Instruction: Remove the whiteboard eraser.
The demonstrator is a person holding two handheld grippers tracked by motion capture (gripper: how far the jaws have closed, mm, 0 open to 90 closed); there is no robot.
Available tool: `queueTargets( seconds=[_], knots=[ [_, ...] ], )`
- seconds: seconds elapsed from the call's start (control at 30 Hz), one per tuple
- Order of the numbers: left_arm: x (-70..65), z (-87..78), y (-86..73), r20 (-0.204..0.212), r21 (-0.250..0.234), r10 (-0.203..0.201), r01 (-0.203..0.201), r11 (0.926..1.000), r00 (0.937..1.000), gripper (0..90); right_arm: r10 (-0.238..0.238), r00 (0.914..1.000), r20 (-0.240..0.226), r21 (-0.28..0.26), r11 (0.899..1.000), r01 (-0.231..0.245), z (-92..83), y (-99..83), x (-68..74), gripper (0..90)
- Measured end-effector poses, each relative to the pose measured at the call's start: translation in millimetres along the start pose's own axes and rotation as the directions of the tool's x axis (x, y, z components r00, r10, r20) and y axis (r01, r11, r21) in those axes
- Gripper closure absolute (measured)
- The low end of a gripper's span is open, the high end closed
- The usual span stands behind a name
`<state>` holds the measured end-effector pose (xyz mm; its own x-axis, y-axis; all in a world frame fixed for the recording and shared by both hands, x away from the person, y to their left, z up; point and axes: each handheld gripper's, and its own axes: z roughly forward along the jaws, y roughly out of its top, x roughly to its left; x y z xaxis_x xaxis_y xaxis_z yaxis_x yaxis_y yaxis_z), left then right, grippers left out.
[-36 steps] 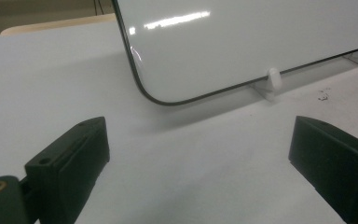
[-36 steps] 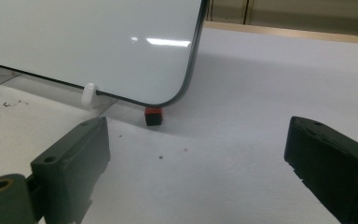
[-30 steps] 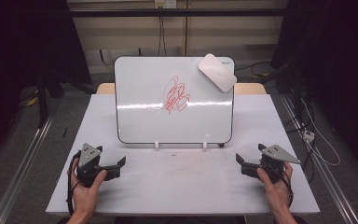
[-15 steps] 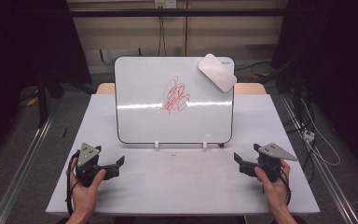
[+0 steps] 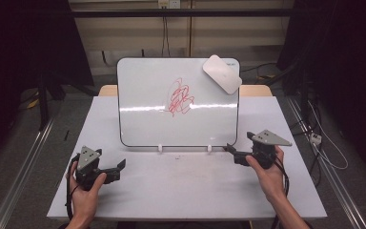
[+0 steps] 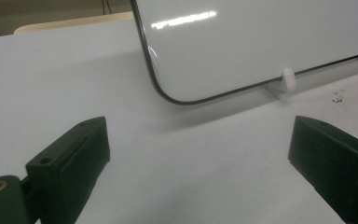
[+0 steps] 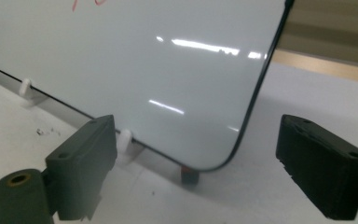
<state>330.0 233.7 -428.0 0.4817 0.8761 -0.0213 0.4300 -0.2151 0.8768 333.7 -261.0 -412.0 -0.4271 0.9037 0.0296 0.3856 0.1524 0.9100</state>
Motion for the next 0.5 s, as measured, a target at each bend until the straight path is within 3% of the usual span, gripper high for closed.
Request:
queueTargets(
  seconds=[0.13,0.37,0.43,0.5],
  knots=[
    [-0.7,2.8,-0.6,-0.005,0.018,-0.018,0.018,0.9997,0.9998,5.6,-0.029,0.9995,0.011,-0.034,0.999,0.029,5.8,22.7,-5.5,11.2],
    [-1.2,4.7,0.5,-0.007,0.025,-0.002,0.002,0.9997,1.0000,5.6,-0.083,0.9960,0.032,-0.072,0.994,0.085,13.4,54.8,-14.2,10.3],
    [-0.7,6.0,0.3,0.001,0.028,-0.008,0.008,0.9996,1.0000,5.6,-0.116,0.9921,0.047,-0.076,0.990,0.120,16.6,66.9,-15.7,10.2],
    [-1.6,6.0,0.7,-0.009,0.029,0.011,-0.011,0.9995,0.9999,5.7,-0.132,0.9900,0.049,-0.081,0.987,0.136,18.2,73.9,-16.1,10.3]
  ],
)
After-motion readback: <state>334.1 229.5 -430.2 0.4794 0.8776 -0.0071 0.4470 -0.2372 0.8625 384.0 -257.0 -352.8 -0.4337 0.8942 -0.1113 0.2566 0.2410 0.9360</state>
